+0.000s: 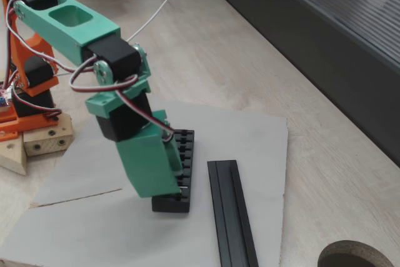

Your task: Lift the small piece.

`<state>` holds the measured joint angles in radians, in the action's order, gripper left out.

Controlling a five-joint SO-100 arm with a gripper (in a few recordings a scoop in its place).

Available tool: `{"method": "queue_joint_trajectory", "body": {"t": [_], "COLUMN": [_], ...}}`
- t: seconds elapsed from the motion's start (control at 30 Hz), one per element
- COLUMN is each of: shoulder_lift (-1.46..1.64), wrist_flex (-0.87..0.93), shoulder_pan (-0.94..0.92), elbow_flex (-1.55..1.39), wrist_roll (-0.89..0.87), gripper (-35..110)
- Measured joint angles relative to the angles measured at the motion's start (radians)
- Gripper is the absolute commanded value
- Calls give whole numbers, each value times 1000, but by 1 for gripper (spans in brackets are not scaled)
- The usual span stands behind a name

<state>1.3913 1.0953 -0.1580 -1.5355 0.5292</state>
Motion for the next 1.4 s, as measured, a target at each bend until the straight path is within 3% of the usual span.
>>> {"method": "queue_joint_trajectory", "body": {"t": [1.4], "shoulder_lift": [-5], "wrist_flex": [-18], "shoulder_pan": [58], "elbow_flex": [0], "wrist_roll": [0], "gripper": [37]}}
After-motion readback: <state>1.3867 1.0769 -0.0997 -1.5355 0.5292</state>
